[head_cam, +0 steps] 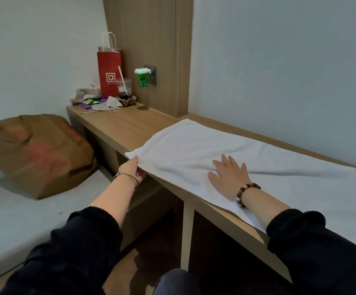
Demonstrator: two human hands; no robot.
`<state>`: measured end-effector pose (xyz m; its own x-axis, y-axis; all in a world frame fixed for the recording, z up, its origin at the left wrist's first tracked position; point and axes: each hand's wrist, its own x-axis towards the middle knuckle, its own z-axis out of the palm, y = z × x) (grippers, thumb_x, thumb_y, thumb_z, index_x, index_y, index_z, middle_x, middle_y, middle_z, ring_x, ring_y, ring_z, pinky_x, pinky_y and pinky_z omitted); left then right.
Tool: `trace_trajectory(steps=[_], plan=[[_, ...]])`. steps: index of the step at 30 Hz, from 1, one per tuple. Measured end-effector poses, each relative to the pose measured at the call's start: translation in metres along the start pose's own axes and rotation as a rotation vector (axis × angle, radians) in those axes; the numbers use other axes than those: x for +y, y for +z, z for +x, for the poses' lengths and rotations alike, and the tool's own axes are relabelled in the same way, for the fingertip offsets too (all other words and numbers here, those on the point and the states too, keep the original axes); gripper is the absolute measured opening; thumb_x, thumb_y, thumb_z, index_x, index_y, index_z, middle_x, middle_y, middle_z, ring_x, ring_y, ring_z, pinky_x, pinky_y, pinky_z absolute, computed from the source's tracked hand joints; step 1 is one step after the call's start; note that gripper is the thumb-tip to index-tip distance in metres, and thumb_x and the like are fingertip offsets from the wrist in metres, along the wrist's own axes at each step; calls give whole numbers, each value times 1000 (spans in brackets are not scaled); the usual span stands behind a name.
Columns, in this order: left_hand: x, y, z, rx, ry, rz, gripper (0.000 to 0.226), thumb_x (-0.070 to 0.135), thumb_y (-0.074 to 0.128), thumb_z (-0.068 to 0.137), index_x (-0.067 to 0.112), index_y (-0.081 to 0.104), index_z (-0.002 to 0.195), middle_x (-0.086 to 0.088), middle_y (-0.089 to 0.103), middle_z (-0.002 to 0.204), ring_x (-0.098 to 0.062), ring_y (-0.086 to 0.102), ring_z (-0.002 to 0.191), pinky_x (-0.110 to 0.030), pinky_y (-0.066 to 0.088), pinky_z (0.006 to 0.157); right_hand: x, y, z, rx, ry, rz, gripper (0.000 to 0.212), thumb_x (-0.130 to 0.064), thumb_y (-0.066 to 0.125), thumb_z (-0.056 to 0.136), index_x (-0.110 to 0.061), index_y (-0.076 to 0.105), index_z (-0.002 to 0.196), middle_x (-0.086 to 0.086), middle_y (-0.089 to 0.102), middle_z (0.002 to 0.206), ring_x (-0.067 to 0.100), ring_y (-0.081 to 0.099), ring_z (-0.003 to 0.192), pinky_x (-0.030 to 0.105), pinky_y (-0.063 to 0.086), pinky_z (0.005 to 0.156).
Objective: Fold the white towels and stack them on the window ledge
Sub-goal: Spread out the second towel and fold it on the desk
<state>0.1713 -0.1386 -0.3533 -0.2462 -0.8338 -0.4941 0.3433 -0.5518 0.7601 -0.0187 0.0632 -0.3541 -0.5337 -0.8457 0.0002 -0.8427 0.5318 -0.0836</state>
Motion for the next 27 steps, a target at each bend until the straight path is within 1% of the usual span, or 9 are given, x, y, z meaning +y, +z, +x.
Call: trace_trajectory(steps=[4, 6, 8, 11, 13, 16, 20, 24, 27], plan=[[9, -6, -2, -10, -23, -232, 41, 13, 44, 100, 9, 42, 141, -5, 55, 134, -22, 56, 118, -36, 48, 94, 0, 0, -3, 33, 35, -7, 62, -53, 19, 98, -25, 7, 152, 3, -8, 160, 23, -9, 147, 51, -3, 115], [10, -7, -2, 60, -11, -132, 38, 10, 43, 100, 6, 45, 138, -8, 60, 126, -22, 60, 111, -31, 51, 88, 0, 0, -3, 43, 48, 10, 61, -51, 20, 98, -26, 9, 152, 3, -8, 160, 22, -9, 147, 51, -3, 115], [8, -4, -7, 188, 125, 252, 41, 7, 44, 97, 4, 43, 138, -15, 55, 129, -28, 56, 115, -35, 50, 88, 0, -4, -6, 76, 22, 98, 55, -44, 23, 100, -26, 14, 151, 2, -6, 160, 20, -7, 147, 48, -3, 116], [-7, 12, -17, 401, 663, 875, 59, -1, 53, 86, 15, 39, 141, -9, 40, 144, -28, 36, 134, -41, 36, 108, 4, -11, -15, 260, 3, 208, 45, -28, 31, 100, -18, 33, 145, 4, 17, 157, 20, 14, 144, 38, 11, 117], [-25, 35, -31, 179, 991, 1070, 52, 2, 51, 88, 18, 45, 137, -5, 43, 143, -23, 34, 134, -36, 28, 113, 13, -15, -22, 429, 85, 132, 31, -21, 38, 96, -15, 54, 123, 7, 48, 131, 24, 42, 120, 34, 36, 99], [-57, 65, -57, -365, 1122, 1439, 31, 13, 45, 94, 17, 60, 120, -3, 58, 122, -21, 45, 120, -29, 35, 99, 28, -20, -30, 310, 213, 26, 14, -17, 40, 92, -15, 54, 90, 5, 56, 97, 22, 49, 85, 30, 39, 69], [-93, 81, -92, -861, 1290, 1638, 25, 20, 46, 93, 13, 70, 96, -5, 61, 99, -21, 50, 96, -34, 42, 78, 51, -29, -34, 135, 214, 181, 20, -16, 44, 91, -14, 64, 92, 1, 53, 93, 23, 53, 90, 30, 45, 76], [-98, 86, -110, -878, 1335, 1724, 37, 25, 40, 93, 17, 41, 57, 3, 41, 62, -20, 42, 67, -31, 36, 61, 82, -43, -44, 98, 277, 311, 27, -13, 48, 84, -8, 69, 69, 3, 67, 72, 25, 63, 78, 30, 50, 65], [-97, 96, -116, -779, 1336, 1640, 37, 28, 40, 93, 18, 37, 57, 3, 42, 58, -23, 44, 64, -30, 32, 58, 99, -44, -48, 227, 335, 201, 25, -15, 45, 87, -6, 66, 79, 10, 67, 85, 28, 60, 82, 30, 43, 63]])
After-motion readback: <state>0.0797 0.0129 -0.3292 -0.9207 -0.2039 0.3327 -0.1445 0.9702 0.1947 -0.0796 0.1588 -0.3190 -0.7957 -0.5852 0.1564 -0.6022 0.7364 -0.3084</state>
